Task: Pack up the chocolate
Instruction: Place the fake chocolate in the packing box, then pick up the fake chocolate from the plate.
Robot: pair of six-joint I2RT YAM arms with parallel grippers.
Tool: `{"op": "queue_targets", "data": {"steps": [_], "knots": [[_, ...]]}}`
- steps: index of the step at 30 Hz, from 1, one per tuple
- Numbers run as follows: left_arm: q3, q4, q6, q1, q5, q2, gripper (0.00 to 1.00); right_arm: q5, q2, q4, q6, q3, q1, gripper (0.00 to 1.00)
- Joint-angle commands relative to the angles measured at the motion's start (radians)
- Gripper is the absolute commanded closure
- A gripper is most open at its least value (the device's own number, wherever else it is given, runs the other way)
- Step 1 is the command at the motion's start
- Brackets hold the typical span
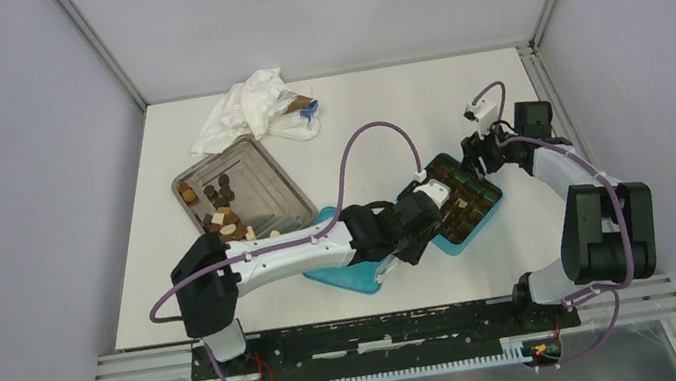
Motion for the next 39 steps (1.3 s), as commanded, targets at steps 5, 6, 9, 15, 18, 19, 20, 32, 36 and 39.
{"op": "queue_targets", "data": {"steps": [5,6,9,15,18,19,20,32,36,39], "knots": [[-0.038,0.101,-0.063,0.005,-0.065,-0.136,0.63,-0.043,-0.076,-0.002,-0.035,0.017,-0.004,0.34],[-0.047,0.103,-0.066,0.012,-0.066,-0.143,0.63,-0.046,-0.079,-0.004,-0.040,0.017,-0.004,0.34],[-0.094,0.108,-0.076,0.048,-0.061,-0.181,0.64,-0.054,-0.097,-0.011,-0.051,0.016,-0.004,0.34],[-0.237,0.097,-0.081,0.232,-0.011,-0.360,0.64,-0.097,-0.156,-0.032,-0.059,0.016,-0.004,0.34],[-0.313,0.068,-0.066,0.384,0.036,-0.470,0.64,-0.129,-0.184,-0.031,-0.043,0.014,-0.004,0.34],[-0.328,0.046,-0.056,0.437,0.038,-0.499,0.64,-0.137,-0.192,-0.031,-0.040,0.013,-0.003,0.34],[-0.338,0.021,-0.046,0.489,0.034,-0.526,0.64,-0.142,-0.196,-0.032,-0.036,0.013,-0.003,0.34],[-0.371,-0.169,0.090,1.029,0.024,-0.577,0.62,-0.167,-0.185,-0.038,-0.035,0.010,0.006,0.34],[-0.354,-0.175,0.122,1.106,0.048,-0.538,0.62,-0.169,-0.177,-0.041,-0.036,0.009,0.009,0.34],[-0.338,-0.174,0.145,1.137,0.071,-0.494,0.62,-0.167,-0.172,-0.040,-0.037,0.010,0.013,0.34]]}}
